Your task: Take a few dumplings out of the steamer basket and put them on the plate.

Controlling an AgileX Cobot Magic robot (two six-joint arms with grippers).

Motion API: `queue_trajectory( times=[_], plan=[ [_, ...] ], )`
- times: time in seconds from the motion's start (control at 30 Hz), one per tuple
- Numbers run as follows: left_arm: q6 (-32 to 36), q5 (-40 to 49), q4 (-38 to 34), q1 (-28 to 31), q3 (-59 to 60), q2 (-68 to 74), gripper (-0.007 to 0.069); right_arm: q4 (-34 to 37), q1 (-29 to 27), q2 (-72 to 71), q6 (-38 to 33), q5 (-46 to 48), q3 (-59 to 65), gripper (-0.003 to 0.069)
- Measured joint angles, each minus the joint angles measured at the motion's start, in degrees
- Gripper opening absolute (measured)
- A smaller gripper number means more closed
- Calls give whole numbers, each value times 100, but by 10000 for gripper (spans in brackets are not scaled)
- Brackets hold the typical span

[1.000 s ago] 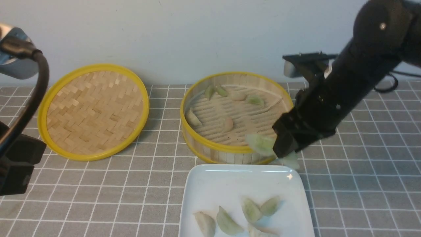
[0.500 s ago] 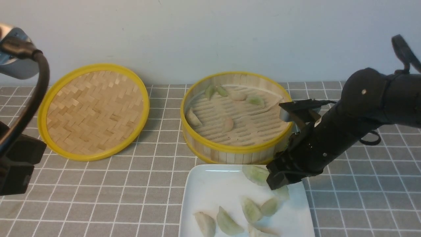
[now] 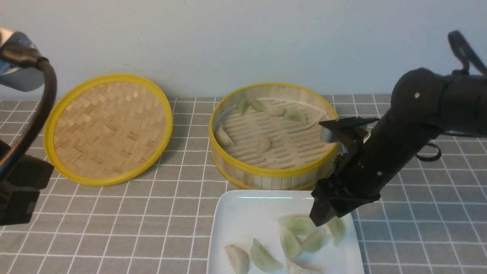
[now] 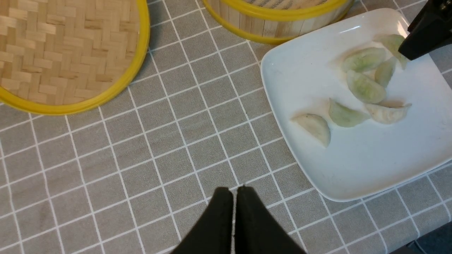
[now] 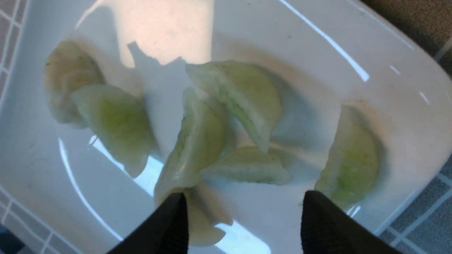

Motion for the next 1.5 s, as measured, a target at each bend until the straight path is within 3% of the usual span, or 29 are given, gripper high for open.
queue_trajectory(
  times=[0.07,0.13,0.17,0.23,0.3,0.6,0.9,1.23,1.43,1.5],
  plan=[
    [0,-44,-6,0,0,0,-5,-26,0,-258,77,258,-117,288],
    [0,-116,-31,0,0,0,-5,-27,0,-807,172,483,-151,153],
    [0,-127,-31,0,0,0,-5,-32,0,-862,179,483,-151,153],
    [0,-230,-64,0,0,0,-5,-32,0,-1582,291,526,-128,41],
    [0,-346,-75,0,0,0,-5,-32,0,-2511,357,307,-20,2],
    [6,-1216,-80,0,0,0,-5,-434,0,-6074,498,-1617,1306,-12],
    [13,-1881,-86,0,6,70,-5,-1507,0,-10022,1540,-4168,3800,-13],
    [56,-2186,-106,5,279,165,-5,-1957,0,-10201,2200,-4361,4124,-13],
    [56,-3394,-12,5,1356,-616,-5,-1961,0,-10201,2220,-4396,4124,-13],
    [56,-4219,-12,5,2011,-1068,-5,-1969,0,-10201,2226,-4396,4124,-13]
  ],
)
